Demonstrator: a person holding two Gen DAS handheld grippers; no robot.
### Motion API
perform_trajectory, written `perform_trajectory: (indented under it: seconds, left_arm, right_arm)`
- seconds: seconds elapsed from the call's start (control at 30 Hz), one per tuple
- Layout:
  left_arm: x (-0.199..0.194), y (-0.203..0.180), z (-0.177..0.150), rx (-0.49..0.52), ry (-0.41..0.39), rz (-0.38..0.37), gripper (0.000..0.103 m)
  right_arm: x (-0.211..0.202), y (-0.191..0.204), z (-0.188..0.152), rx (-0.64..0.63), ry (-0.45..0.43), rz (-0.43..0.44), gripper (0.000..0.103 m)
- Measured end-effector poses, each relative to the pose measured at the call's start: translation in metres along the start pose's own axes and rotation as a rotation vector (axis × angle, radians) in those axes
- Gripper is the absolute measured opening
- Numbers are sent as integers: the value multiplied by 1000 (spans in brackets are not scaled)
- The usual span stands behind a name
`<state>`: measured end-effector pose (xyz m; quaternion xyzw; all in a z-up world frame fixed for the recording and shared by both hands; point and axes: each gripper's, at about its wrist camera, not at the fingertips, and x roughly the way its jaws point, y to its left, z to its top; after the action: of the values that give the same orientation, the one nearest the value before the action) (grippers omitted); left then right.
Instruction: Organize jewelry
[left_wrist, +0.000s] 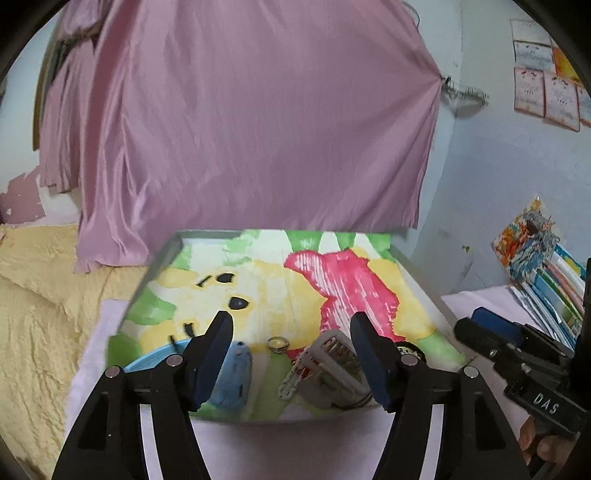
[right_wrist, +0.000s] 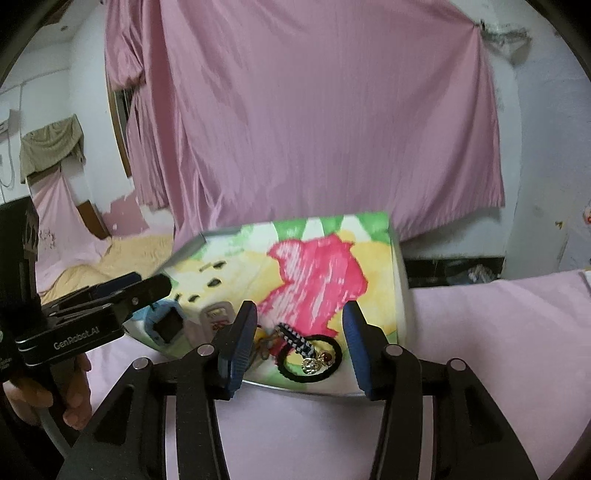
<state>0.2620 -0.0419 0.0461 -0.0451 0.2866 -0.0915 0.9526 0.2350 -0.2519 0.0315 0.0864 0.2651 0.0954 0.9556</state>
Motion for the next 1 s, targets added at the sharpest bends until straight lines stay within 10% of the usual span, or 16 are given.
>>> perform_trajectory:
  seconds: [0.33,1.0]
  left_arm:
    - [-81,7,-28,-8,-185,47,102]
    - [-181,15,-103,1,-338,130,103]
  right_arm:
    - [-73,14,-18,-15,-181,35,83]
    - [-170,38,-88,-43,-338,33,101]
